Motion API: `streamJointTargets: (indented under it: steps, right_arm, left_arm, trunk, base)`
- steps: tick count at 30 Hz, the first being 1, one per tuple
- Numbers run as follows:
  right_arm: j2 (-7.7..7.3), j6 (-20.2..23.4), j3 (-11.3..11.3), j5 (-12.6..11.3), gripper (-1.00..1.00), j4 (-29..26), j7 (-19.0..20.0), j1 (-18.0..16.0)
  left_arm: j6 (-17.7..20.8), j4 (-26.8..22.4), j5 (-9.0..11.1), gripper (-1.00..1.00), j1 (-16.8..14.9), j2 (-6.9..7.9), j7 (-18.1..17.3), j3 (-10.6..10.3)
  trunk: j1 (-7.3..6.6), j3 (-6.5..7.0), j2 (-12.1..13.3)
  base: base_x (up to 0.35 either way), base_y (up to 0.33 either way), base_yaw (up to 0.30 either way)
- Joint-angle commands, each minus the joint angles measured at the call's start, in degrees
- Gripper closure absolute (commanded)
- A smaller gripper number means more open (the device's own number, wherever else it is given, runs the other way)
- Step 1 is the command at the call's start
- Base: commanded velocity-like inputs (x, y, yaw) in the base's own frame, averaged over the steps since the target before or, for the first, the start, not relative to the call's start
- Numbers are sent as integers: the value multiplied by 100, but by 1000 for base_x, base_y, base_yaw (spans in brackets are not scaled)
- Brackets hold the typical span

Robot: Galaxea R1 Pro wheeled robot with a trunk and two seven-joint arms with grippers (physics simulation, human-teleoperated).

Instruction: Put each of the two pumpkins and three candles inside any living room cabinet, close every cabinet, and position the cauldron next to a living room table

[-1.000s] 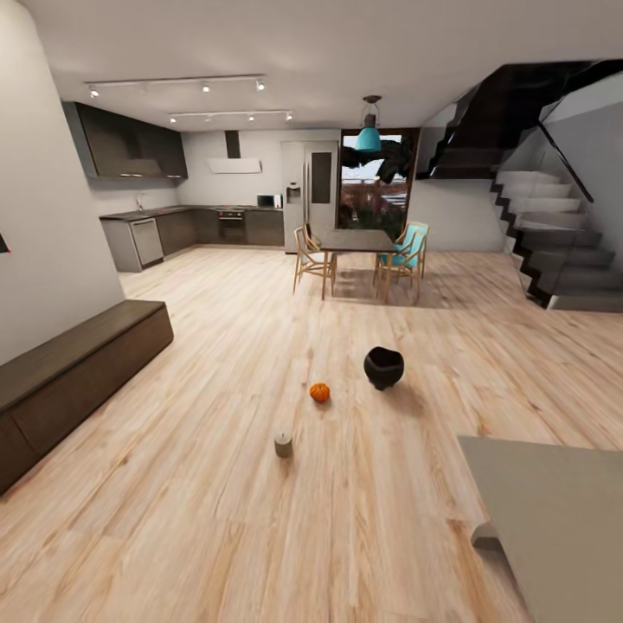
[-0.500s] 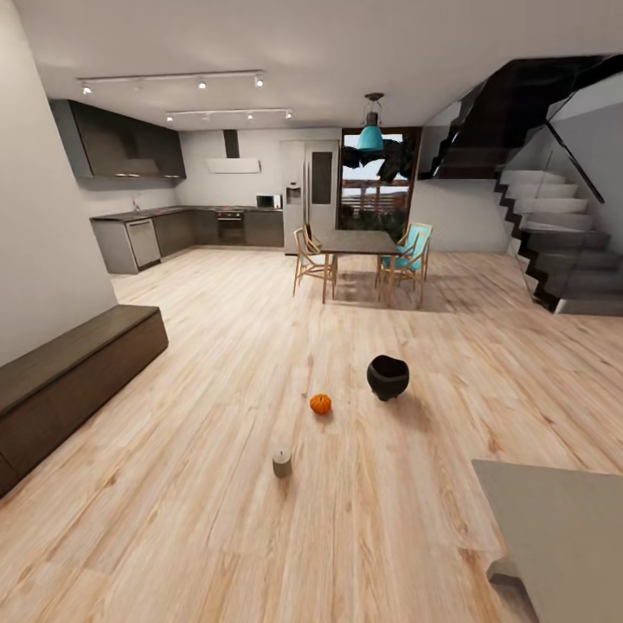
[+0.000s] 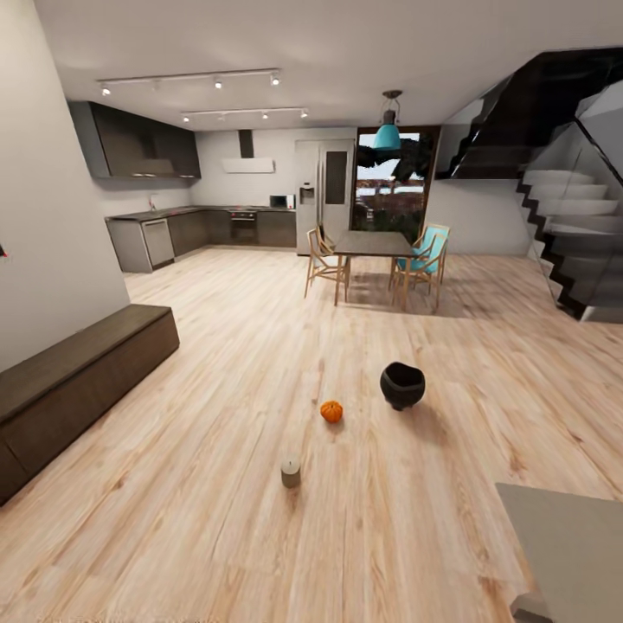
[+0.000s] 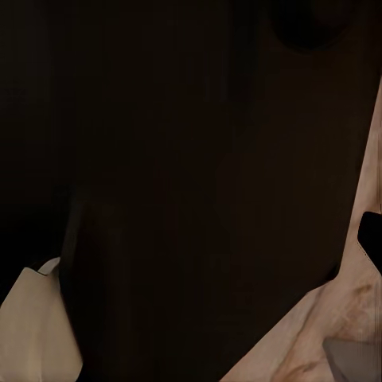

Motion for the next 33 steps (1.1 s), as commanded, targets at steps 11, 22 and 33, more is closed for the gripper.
streamJointTargets:
  steps: [11, 22, 33]
  right_arm:
    - [0, 0, 0, 0, -100, 0, -6, 0]
    - [-8, 0, 0, 0, -100, -1, 0, 0]
    - [-9, 0, 0, 9, -100, -1, 0, 0]
  left_arm:
    - [0, 0, -2, -100, 0, 7, 5, 0]
    - [0, 0, -3, -100, 0, 7, 8, 0]
    - [0, 0, -3, -100, 0, 0, 8, 0]
  trunk:
    - [0, 0, 0]
    - [0, 0, 0]
    - [0, 0, 0]
  base:
    - [66, 44, 275]
    - [289, 71, 280]
    - [311, -43, 281]
